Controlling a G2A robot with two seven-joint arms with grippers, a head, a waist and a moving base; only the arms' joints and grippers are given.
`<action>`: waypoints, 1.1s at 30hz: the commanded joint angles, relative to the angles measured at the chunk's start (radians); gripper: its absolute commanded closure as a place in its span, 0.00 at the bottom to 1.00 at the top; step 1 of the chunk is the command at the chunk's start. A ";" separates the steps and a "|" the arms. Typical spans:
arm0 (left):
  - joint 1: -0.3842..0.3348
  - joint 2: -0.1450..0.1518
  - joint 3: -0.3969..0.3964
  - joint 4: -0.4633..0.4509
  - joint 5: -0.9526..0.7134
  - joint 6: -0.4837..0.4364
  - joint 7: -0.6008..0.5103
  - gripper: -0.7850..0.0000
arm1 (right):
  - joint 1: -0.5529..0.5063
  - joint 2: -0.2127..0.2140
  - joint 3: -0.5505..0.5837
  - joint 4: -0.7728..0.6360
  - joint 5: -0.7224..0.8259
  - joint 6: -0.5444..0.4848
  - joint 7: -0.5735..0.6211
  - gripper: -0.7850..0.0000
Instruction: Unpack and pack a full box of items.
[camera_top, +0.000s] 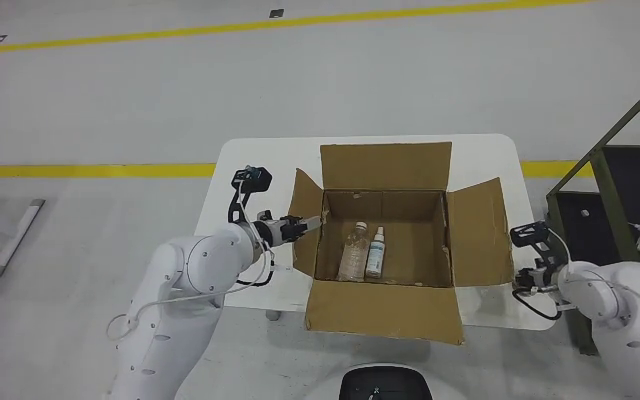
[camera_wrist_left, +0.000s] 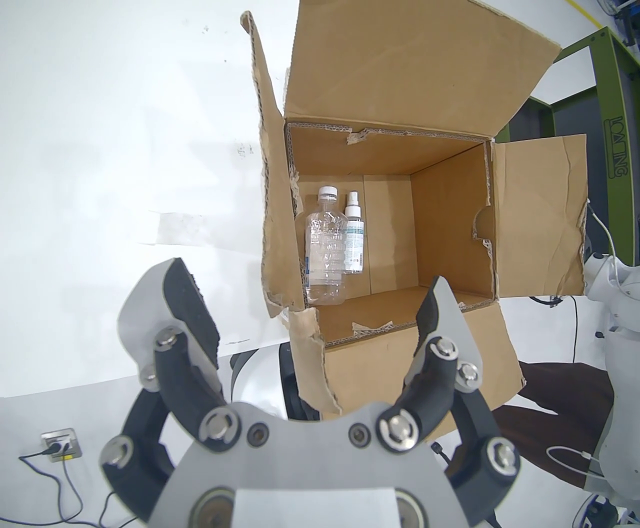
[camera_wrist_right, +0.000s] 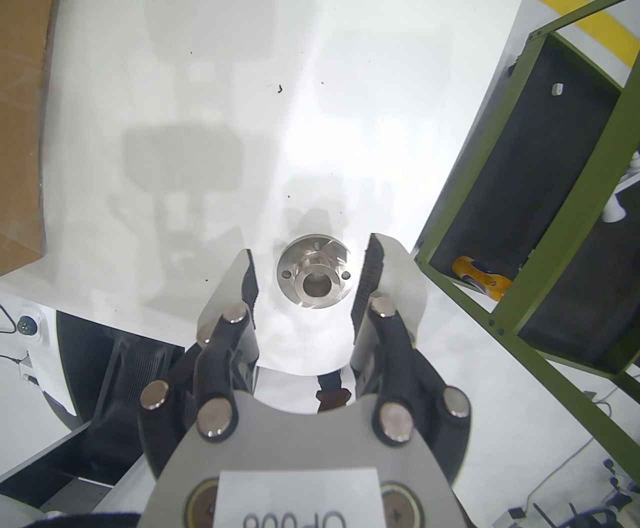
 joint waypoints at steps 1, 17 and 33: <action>-0.003 -0.001 0.002 0.000 -0.001 0.000 0.001 0.00 | -0.002 0.001 -0.001 0.003 0.002 0.001 -0.002 0.33; -0.001 -0.002 -0.003 -0.008 0.001 0.005 0.002 0.00 | -0.012 0.009 -0.017 0.042 0.008 0.007 -0.016 0.52; 0.014 -0.002 -0.005 -0.028 0.005 0.012 0.001 0.00 | -0.019 0.017 -0.017 0.063 0.022 0.013 -0.035 0.57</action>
